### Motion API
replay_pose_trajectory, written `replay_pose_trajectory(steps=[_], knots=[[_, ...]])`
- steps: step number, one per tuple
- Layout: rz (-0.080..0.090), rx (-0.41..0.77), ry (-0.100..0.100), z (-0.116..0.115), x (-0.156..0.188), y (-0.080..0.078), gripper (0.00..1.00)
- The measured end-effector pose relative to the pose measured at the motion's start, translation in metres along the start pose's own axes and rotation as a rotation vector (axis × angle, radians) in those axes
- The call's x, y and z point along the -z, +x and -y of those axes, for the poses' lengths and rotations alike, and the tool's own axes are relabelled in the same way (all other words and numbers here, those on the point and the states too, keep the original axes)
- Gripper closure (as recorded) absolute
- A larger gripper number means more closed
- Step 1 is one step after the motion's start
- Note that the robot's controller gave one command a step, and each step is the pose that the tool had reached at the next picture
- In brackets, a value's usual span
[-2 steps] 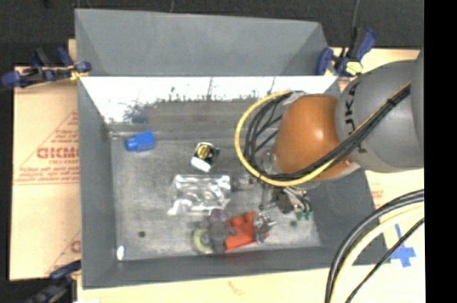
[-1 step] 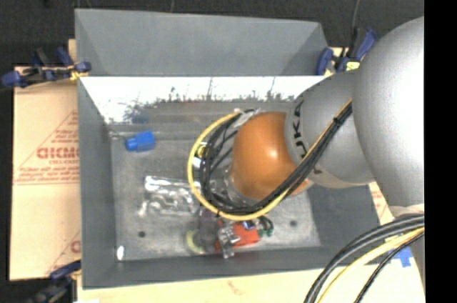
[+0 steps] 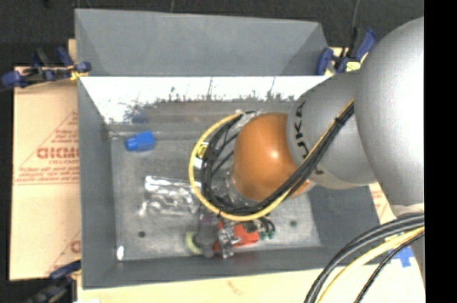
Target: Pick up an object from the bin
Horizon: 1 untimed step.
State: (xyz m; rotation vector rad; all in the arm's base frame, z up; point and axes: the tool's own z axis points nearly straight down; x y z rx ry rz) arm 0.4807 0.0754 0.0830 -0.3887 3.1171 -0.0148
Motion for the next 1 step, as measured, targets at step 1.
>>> replay_pose_trajectory(steps=[1], knots=[[0.013,0.179,-0.006,0.0027,0.1371,-0.0216,1.00]])
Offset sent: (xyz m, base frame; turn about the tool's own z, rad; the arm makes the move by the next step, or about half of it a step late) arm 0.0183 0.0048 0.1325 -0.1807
